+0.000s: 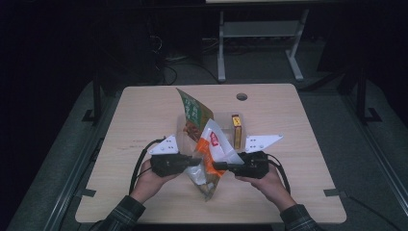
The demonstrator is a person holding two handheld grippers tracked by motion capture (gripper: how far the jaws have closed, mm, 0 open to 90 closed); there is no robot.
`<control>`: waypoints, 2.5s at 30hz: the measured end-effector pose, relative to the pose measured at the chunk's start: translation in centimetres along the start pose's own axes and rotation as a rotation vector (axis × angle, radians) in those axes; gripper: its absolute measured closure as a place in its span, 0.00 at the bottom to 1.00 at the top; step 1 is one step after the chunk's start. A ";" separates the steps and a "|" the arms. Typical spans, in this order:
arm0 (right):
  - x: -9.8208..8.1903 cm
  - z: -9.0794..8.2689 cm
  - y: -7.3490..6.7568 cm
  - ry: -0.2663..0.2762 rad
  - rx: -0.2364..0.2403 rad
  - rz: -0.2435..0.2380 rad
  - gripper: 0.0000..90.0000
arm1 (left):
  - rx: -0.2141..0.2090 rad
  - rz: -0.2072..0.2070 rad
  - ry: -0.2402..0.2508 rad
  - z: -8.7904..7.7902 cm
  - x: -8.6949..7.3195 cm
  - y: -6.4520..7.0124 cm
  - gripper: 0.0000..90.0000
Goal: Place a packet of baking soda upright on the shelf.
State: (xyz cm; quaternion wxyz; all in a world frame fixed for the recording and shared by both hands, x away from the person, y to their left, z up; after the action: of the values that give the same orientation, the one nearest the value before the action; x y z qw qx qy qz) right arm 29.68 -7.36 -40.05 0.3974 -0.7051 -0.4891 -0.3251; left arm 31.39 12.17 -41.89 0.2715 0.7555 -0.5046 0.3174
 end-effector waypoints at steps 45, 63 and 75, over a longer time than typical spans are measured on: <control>1.2 -7.5 1.7 -0.005 -0.214 -0.047 1.00 | 0.095 -0.057 -0.055 -2.8 -5.9 -0.3 0.24; 4.4 -5.9 7.3 -0.021 -0.272 -0.015 1.00 | 0.095 -0.066 -0.046 -2.5 -6.2 -0.7 0.24; 5.5 -4.3 10.5 -0.052 -0.321 0.012 1.00 | 0.088 -0.073 -0.047 -2.5 -6.1 -0.7 0.24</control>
State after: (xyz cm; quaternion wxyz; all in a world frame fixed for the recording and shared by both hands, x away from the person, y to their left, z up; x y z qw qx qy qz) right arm 40.99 -10.95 -35.90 0.2689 -0.7707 -0.4367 -0.3781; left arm 29.79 17.85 -44.93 0.2377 0.7919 -0.4686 0.3112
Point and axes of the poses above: each handheld gripper's, and its own axes: z roughly forward along the jaws, x roughly out of its top, y roughly to its right, the point moved 5 cm from there along z, roughly forward along the jaws, and after that the axes turned 12 degrees about -y, right-handed, at the moved point
